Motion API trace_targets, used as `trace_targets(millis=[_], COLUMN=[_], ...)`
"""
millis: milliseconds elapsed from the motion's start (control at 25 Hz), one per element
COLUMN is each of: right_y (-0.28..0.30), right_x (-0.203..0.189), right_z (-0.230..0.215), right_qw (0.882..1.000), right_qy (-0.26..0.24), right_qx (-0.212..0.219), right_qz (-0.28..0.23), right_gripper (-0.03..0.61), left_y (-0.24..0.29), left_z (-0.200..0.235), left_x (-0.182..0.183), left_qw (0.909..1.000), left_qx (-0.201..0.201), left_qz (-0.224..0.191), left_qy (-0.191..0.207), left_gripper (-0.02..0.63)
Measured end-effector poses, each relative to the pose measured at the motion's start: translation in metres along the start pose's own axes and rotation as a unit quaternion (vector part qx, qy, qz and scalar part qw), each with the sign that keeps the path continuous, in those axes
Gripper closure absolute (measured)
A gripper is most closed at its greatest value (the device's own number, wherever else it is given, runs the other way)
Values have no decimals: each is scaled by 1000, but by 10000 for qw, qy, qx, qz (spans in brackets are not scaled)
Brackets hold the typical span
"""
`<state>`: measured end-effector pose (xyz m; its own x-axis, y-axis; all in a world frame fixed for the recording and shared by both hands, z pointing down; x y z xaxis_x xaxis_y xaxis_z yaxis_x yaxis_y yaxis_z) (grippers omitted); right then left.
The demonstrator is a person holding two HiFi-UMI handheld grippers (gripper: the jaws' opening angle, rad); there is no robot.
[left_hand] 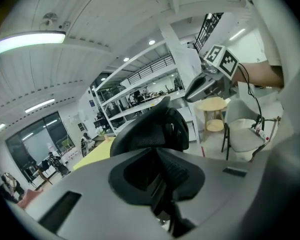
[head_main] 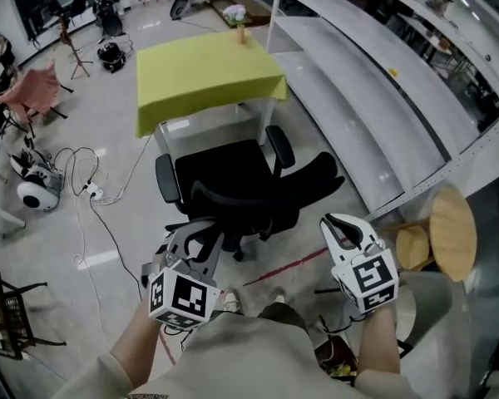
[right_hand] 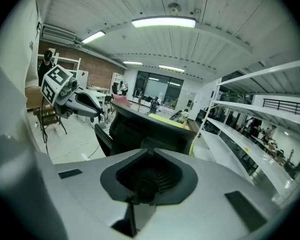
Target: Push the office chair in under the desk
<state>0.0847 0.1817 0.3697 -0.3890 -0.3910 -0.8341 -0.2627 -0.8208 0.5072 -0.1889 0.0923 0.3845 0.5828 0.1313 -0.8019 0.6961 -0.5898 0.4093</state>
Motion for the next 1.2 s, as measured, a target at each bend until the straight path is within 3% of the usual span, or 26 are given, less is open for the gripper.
trace_targets(millis=[200,360,560,800,1040,1200], right_y=[20,34,52,76,96,108], right_x=[-10,-16,-25,-39,-51,-63], right_z=[-25,-41,-61,-77,-88,-91], right_qw=[9969,9924,9835,9605,9423,9396], right_qy=[-401,-616,-906,-1527,-1796,-1919], right_qx=[508,928,1484,2224,2662,2602], right_qz=[448,527,494,676,940,1122], right_gripper=[450,439,426,379,370,386], left_y=[22,33,44,63,76,81], left_z=[-10,-17,-24,-37,-41,-40], left_x=[4,5,5,-9,-25,-29], left_qw=[9989,9974,9953,9845,9769,9749], left_qx=[-197,-133,47,220,380,385], left_qz=[348,604,935,1680,2080,2154], left_qy=[246,381,264,456,300,411], left_gripper=[544,508,487,440,445,436])
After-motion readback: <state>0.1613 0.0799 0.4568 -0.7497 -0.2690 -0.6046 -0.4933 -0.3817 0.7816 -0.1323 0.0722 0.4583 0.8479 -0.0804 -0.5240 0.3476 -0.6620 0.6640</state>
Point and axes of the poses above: the fingertips, and each gripper's own axes: y forward along the fingers, z to its left, x out of its top, the point moved 10 cm from there along -y, backward along the fingers, and after that the axes turned 6 degrees about x, right-handed, at the moved point
